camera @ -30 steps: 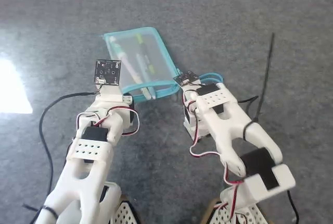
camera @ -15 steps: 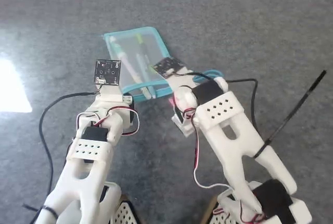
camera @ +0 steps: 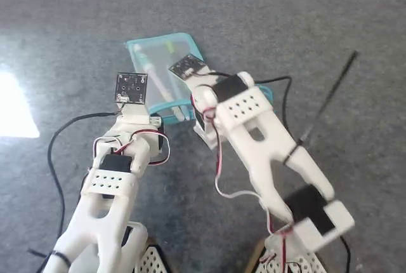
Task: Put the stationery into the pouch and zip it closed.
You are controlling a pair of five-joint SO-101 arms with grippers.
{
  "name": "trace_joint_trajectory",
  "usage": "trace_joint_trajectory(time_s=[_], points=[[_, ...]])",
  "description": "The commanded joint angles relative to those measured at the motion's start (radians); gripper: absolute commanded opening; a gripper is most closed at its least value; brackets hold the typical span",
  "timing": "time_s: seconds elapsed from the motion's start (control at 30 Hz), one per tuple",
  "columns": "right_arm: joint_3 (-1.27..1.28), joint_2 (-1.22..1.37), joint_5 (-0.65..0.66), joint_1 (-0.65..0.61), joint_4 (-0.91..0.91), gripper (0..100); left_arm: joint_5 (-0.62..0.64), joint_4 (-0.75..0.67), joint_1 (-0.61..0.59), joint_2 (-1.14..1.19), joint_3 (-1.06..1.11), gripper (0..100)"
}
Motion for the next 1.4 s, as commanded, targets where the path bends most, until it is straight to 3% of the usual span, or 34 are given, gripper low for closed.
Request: trace_joint_trajectory(time_s=[0.0, 0.2, 0.43, 0.63, 0.7, 0.9, 1.03, 1.23, 1.37], points=[[-0.158, 0.074, -0.028, -0.012, 0.01, 0.7, -0.012, 0.003, 0.008, -0.011, -0.019, 1], [-0.342, 0.249, -0.035, -0.01, 0.038, 0.7, -0.012, 0.003, 0.011, -0.011, -0.019, 1], [-0.569, 0.352, -0.163, 0.051, 0.033, 0.7, -0.012, 0.003, 0.015, -0.011, -0.019, 1], [-0.744, 0.384, -0.163, 0.047, 0.007, 1.1, -0.012, 0.003, 0.015, -0.011, -0.019, 1], [-0.776, 0.387, -0.158, 0.047, 0.012, 5.7, -0.012, 0.003, 0.015, -0.009, -0.019, 1], [-0.784, 0.384, -0.149, 0.045, 0.038, 38.8, -0.012, 0.003, 0.015, -0.009, -0.019, 1], [-0.786, 0.378, -0.078, 0.038, 0.091, 53.5, -0.012, 0.003, 0.014, -0.009, -0.019, 1], [-0.801, 0.271, -0.057, 0.056, 0.259, 52.3, -0.012, 0.003, 0.014, -0.009, -0.019, 1], [-0.729, 0.13, -0.049, 0.153, 0.295, 49.4, -0.012, 0.003, 0.009, -0.009, -0.019, 1]])
